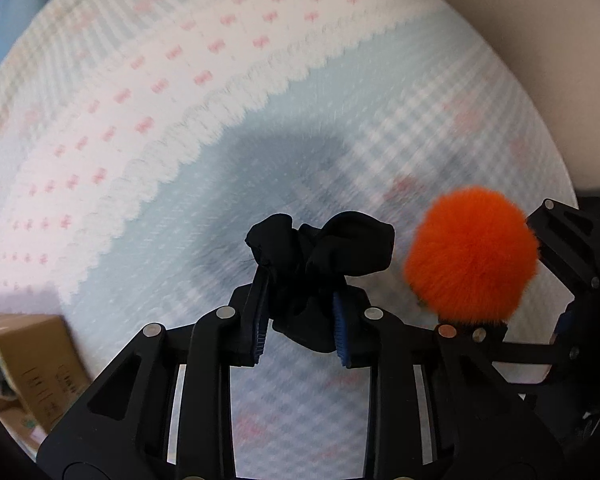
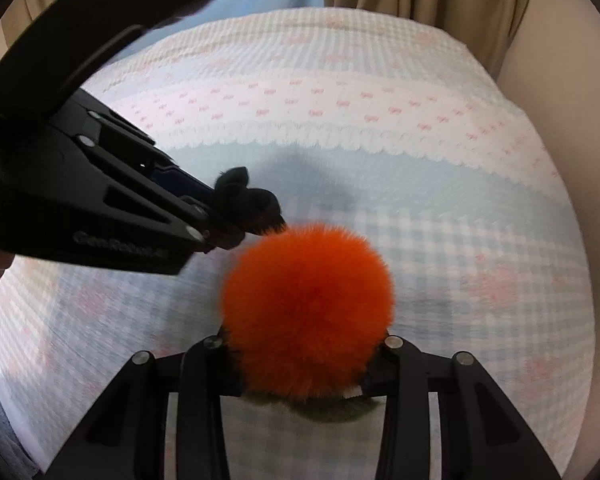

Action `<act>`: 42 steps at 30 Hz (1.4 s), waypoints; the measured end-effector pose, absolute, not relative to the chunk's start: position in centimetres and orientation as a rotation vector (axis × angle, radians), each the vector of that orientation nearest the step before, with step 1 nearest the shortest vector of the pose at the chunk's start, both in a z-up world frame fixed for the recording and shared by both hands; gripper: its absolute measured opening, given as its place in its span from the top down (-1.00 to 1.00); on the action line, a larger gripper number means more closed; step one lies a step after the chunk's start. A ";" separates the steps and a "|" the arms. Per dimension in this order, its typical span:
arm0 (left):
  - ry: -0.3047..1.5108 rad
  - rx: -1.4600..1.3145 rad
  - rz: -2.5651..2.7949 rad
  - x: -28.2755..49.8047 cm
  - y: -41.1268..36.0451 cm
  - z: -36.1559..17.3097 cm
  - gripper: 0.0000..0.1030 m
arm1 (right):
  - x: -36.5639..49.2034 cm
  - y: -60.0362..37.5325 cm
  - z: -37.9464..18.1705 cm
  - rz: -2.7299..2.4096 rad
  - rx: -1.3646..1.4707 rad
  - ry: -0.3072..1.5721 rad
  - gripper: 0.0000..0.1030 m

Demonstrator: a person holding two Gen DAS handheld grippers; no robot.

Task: Organize soft objects
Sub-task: 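Grasp the black plush with the left tool while the right tool grasps the orange pompom, then carry the plush and pompom into the box and open both tools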

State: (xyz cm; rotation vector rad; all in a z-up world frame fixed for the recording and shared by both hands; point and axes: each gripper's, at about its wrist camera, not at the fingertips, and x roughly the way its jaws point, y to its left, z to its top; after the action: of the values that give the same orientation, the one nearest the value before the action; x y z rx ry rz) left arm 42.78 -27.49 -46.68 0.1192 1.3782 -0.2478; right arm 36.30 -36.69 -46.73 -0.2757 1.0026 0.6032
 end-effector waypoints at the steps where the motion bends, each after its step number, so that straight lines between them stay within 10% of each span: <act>1: 1.364 0.115 -0.249 42.5 -27.3 -45.6 0.54 | 36.2 -36.7 -46.1 0.594 -0.270 0.998 0.31; 26: 1.019 0.050 -0.257 28.8 -17.6 -21.8 0.54 | 25.5 -31.1 -21.9 0.321 -0.069 0.815 0.31; 42: 0.982 -0.048 -0.124 21.4 1.6 -18.9 0.54 | 21.4 -17.2 -18.3 0.275 0.077 0.869 0.31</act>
State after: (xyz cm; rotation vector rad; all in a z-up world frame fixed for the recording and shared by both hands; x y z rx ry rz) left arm 21.36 1.62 -18.90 -0.0476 0.9823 -0.1242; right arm 21.40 -17.18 -18.32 0.0769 0.8687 0.2753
